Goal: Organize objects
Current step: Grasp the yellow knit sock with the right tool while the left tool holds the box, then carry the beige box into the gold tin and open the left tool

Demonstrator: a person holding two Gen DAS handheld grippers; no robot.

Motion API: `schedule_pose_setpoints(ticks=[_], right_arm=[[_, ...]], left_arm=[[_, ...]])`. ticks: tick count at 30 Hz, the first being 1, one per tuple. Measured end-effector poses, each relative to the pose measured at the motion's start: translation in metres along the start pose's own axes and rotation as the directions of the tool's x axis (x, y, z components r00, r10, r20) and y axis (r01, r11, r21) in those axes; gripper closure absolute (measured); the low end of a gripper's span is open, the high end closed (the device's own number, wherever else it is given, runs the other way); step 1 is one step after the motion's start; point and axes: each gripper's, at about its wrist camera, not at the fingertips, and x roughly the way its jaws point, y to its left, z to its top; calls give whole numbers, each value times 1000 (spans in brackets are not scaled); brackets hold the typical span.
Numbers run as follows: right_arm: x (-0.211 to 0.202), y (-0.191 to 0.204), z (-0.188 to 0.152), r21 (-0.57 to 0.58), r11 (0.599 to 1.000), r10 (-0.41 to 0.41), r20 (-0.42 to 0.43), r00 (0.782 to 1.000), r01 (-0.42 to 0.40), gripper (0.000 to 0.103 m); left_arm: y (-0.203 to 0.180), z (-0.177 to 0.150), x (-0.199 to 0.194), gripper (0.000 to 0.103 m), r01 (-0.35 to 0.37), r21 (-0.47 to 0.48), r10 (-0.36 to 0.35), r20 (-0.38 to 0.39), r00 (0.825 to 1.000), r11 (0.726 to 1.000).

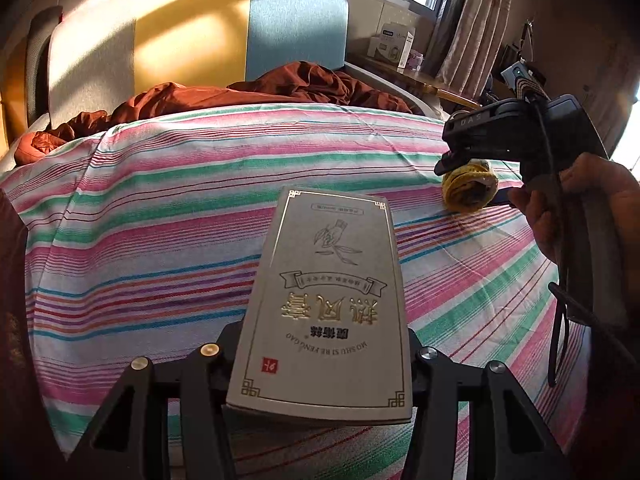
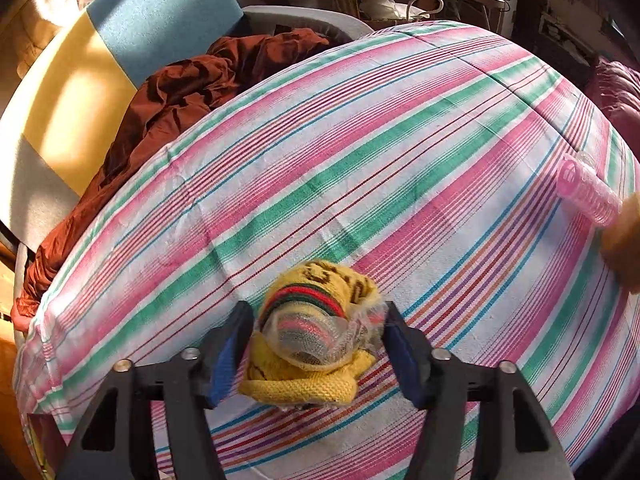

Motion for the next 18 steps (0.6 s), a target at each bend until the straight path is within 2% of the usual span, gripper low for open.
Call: schedule_pose_setpoints(ticks=[1,3,6,9,12,18], right_arm=[[-2,2,-3,-14,1000,15,-12,1000,-15,60],[-9,7,-11,-39,997,59,-45,997,-61,63],[-24,17,-36,-124,987,90,-76,993,-98,63],[-32,17,-68,-138,977,147,-131,980,-165,63],[-34,20,-82,-159,976,129,-146,981,-152,63],[-29,24,-73,-192,974,100,-128,987,-123,63]], left_arm=[[0,0,0,50,0,0,0,1,1000,1000],[-1,-1,1,50,-5,6,5,2,1000,1000],[-1,-1,0,50,-4,5,4,4,1000,1000],[-2,-2,0,50,-7,8,7,6,1000,1000],[-4,-2,0,50,-18,18,18,7,1000,1000],[-5,-3,0,51,-35,29,35,11,999,999]])
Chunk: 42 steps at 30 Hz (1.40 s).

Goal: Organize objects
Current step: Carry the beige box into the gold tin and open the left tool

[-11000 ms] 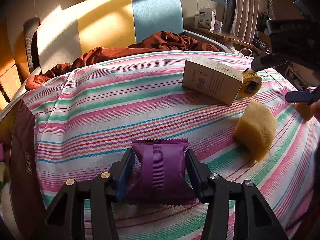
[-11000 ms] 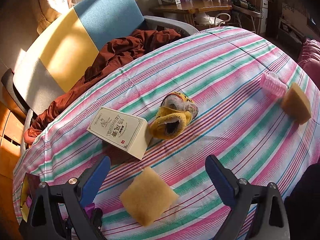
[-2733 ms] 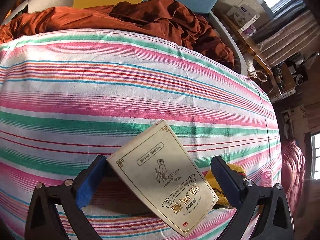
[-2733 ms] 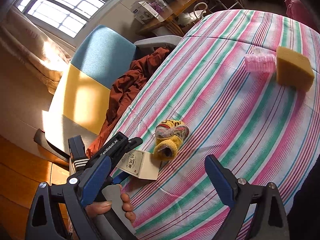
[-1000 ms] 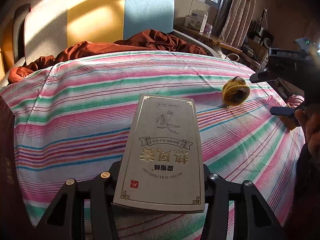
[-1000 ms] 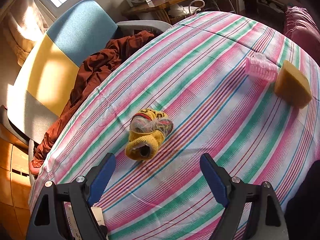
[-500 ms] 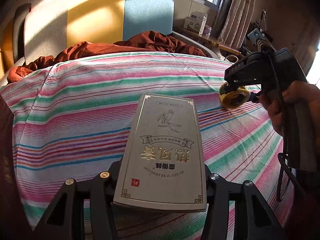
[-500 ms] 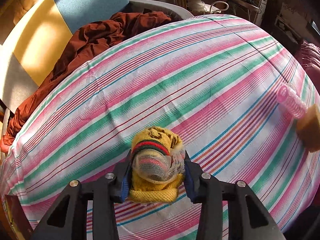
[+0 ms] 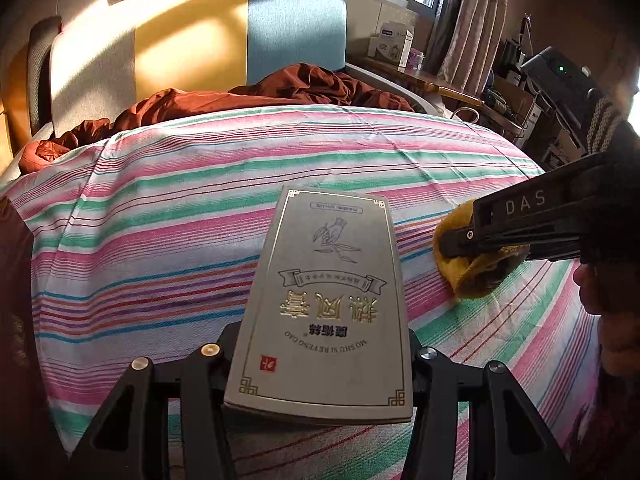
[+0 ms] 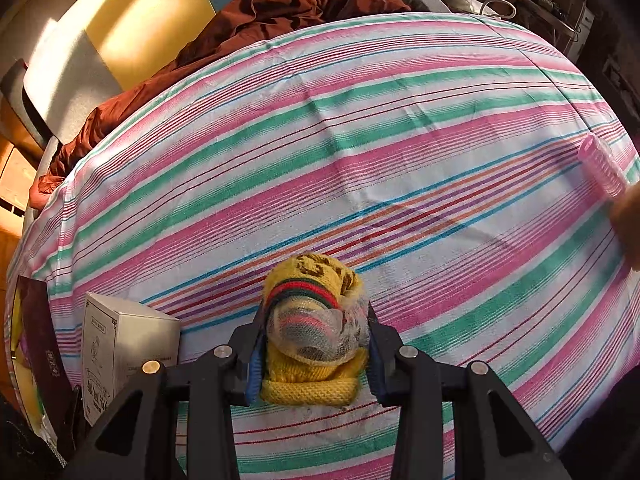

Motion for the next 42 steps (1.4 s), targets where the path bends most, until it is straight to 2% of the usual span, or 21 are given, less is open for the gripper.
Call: schedule_pose_setpoints(ticks=[10,18,23,33,42], right_arm=[[3,4,7,-37,999,-12,7,1000,12,63],[7,12,8,-67,997,-24,11,1000,25,63],[9,18,9,-100,994,-31,18,999,32,63],[10,26,8,-149,988,-42,40,998,47,63],[11,30,7,-176,982,-58,56,997,67,63]], left_arm=[[-6,-3,-3,51,-48,27,48,-1,999,998],[-4,-10,-19,51,-94,11,94,2,996,995],[-8,-15,-45,51,-105,26,104,43,994,994],[4,-13,-108,51,-111,-17,112,131,985,994],[29,-17,-155,51,-156,-55,163,183,970,986]])
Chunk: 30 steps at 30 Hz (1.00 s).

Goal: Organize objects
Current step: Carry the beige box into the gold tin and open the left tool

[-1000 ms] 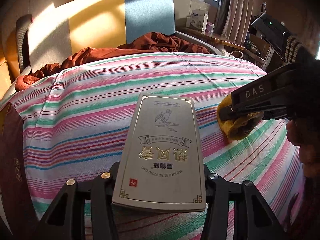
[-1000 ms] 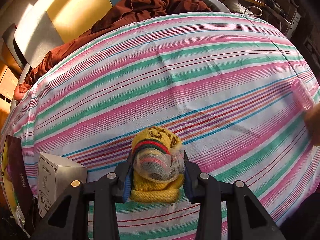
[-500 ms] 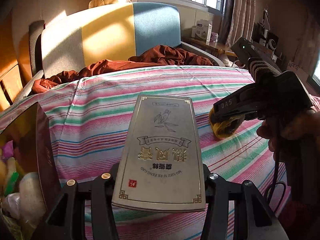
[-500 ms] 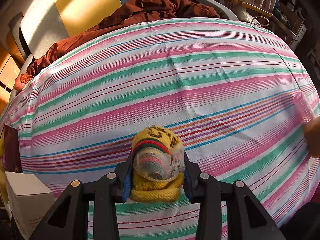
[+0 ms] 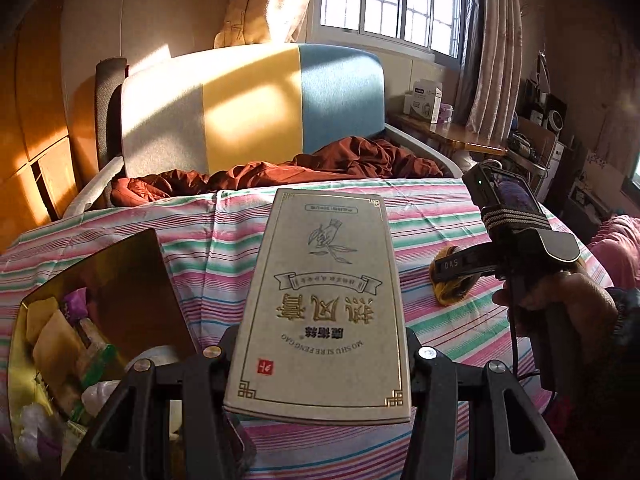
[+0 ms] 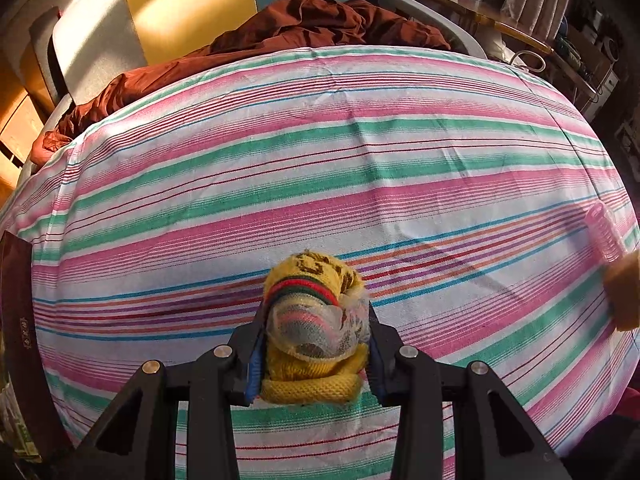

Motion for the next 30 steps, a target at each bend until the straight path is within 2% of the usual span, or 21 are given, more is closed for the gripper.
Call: schedule_pose_setpoints(ticks=[6,11,13,15,17,22,26,30], right_arm=[[-1,3,-1,-20,1000,8,6,1000,-8,63],[2,14,2,-39,999,8,9,1000,-8,63],[8,23,3,-39,999,8,9,1000,-8,63],[3,21,-15,-45,999,19,15,1000,-18,63],[5,25,-13,-54,998,23,20,1000,-22,63],[-4,28,-13,-74,997,28,23,999,-26,63],[-4,30,-14,-91,996,25,21,999,-23,63],[-4,31,-15,-95,995,21,21,1000,-19,63]], left_arm=[[34,-3,-22,51,-38,-49,39,15,999,998],[90,-7,-48,51,-92,-158,98,26,995,983],[120,-12,-56,51,-114,-219,121,16,993,969],[150,-21,-63,51,-142,-282,147,-4,989,949],[176,-30,-68,51,-163,-334,165,-23,986,928],[220,-58,-70,51,-231,-425,214,-88,973,875],[231,-72,-66,51,-212,-486,177,-119,977,848],[213,-65,-55,51,-138,-452,101,-106,989,881]])
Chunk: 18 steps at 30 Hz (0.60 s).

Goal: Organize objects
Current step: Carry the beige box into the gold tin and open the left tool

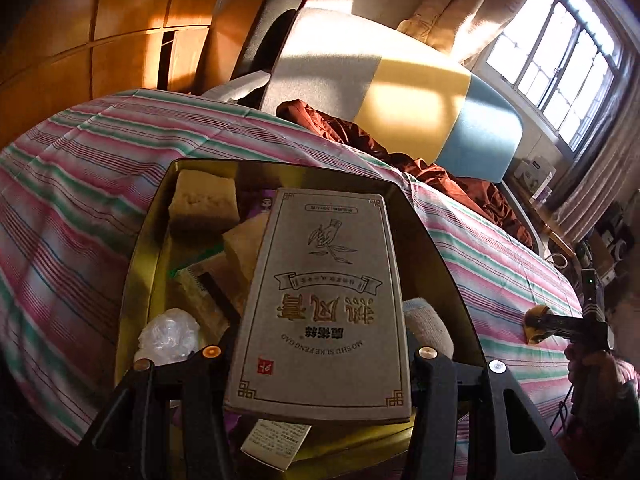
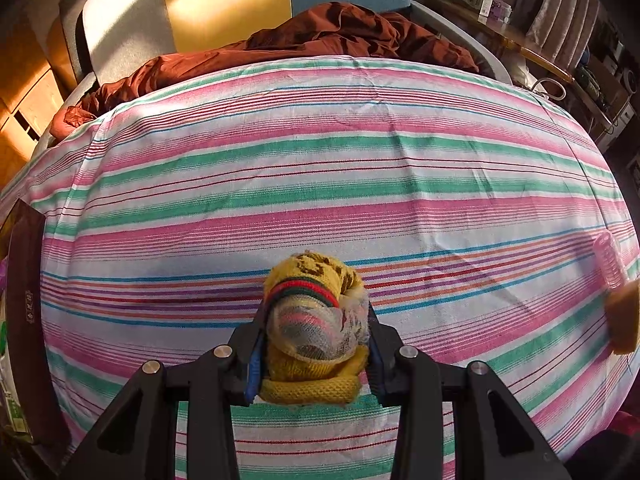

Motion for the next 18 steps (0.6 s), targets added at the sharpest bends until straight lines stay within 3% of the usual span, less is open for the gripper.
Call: schedule_pose_setpoints(ticks=[4,7,12,18], right_arm=[[0,-1,0,7,1000,-1,-1,1000,1,63],[2,-1,1,7,1000,-4,-4,1000,4,63],[2,0,1,-6,1000,-13,-3,1000,13,63],[1,-1,2,-2,1000,-12,-2,1000,12,63]], left_arm=[[-16,3,33,51,27,33,-23,-104,994,999],[-22,14,50,51,11,57,-4,-117,993,998],[-30,48,69,51,36,30,-32,-115,993,999],[-41,73,111,51,3,-14,-5,-161,987,1000]])
